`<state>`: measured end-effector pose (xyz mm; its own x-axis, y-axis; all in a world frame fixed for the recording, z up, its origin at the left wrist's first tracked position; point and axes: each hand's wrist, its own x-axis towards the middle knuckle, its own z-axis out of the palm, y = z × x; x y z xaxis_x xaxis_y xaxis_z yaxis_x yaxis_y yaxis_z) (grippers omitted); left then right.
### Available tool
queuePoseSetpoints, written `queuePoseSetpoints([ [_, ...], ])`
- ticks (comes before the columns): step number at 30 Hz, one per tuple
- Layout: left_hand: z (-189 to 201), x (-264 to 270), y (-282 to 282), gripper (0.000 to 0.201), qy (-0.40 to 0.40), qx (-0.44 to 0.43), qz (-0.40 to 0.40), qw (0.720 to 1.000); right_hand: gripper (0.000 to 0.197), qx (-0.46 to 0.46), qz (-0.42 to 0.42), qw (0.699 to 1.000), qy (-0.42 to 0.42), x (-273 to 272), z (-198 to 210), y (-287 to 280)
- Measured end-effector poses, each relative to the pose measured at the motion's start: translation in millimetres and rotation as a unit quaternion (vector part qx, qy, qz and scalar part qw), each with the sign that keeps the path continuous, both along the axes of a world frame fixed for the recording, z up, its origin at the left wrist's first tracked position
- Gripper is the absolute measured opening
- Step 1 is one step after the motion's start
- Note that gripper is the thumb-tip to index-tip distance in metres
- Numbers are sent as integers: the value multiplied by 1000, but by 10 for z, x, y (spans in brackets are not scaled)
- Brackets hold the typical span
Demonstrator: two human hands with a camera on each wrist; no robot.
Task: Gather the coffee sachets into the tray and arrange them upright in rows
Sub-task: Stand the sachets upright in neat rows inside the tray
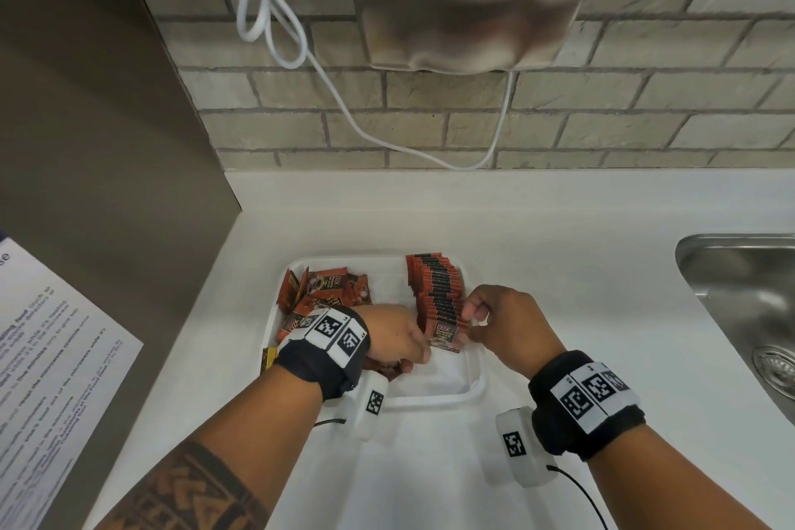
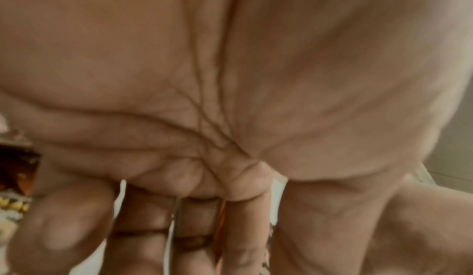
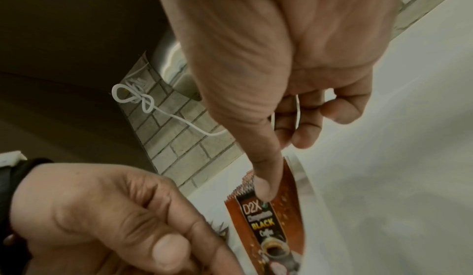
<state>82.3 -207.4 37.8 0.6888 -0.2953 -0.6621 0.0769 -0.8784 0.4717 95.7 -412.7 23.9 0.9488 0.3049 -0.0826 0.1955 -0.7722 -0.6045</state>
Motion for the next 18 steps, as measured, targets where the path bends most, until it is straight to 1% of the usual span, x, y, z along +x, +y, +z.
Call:
queuePoseSetpoints([
  [3, 110, -1, 188, 19, -43, 1, 28, 999, 26, 9, -4, 1000, -8, -23, 109, 17],
  [7, 248, -49, 472, 22, -112, 17, 74, 991, 14, 74, -3, 997, 5, -117, 288, 190],
  [10, 282, -135, 658, 19, -149, 36, 115, 981, 9, 71, 39, 996, 49, -232, 333, 402],
  [13, 265, -225, 818, 23, -176, 51, 140, 973, 11, 50, 73, 991, 102, -333, 298, 607],
  [16, 198, -275, 947, 24, -213, 66, 142, 965, 11, 47, 74, 987, 134, -410, 240, 802],
  [18, 164, -239, 1031, 20, -238, 67, 143, 958, 10, 50, 61, 986, 148, -401, 219, 923],
])
